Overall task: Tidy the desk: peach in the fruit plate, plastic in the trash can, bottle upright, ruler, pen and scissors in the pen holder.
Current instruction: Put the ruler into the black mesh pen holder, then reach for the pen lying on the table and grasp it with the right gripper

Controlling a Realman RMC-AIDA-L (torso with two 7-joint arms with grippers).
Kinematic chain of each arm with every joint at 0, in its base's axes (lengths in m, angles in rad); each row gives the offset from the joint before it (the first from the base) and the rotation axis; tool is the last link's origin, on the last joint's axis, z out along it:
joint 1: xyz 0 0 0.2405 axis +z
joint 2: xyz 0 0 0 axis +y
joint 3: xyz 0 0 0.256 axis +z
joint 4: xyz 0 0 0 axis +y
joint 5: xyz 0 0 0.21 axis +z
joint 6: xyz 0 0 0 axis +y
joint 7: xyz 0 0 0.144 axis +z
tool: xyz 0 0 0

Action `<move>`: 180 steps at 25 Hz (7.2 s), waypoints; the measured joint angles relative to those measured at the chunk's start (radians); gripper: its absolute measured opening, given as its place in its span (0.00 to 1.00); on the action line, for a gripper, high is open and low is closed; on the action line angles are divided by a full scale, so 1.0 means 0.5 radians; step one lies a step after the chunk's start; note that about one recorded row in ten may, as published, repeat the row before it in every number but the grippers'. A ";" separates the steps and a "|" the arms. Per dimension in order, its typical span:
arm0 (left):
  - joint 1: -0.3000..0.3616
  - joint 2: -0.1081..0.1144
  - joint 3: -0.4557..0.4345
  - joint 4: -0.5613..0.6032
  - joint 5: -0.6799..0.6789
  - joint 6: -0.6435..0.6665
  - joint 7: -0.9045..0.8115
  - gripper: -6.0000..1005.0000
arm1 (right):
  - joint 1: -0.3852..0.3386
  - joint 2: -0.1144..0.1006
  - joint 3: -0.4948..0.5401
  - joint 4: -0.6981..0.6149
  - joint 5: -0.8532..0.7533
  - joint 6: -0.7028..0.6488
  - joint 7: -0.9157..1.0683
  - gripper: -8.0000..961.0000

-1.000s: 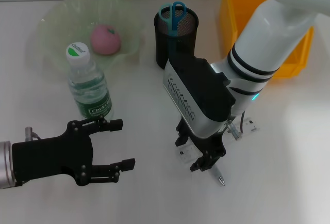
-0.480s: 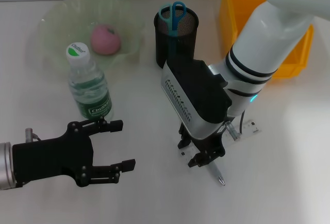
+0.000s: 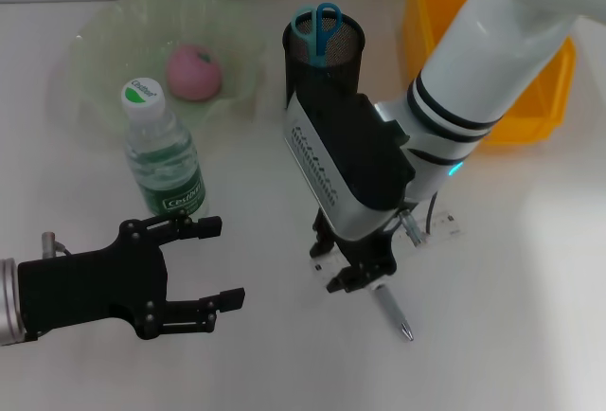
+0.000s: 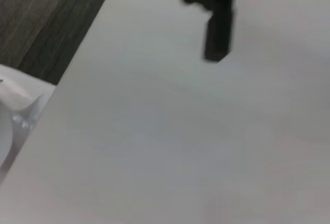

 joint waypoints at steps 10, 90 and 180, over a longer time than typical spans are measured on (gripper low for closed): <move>0.000 0.001 -0.033 0.003 0.000 0.025 -0.003 0.86 | -0.239 -0.017 0.699 -0.600 -0.139 0.021 0.270 0.41; 0.001 -0.024 -0.053 -0.010 -0.012 0.041 0.055 0.86 | -1.108 -0.022 0.872 -1.525 0.294 0.321 1.548 0.87; 0.021 -0.036 -0.031 -0.095 -0.009 0.041 0.241 0.86 | 0.036 0.002 -0.086 -0.021 -0.311 0.048 2.399 0.86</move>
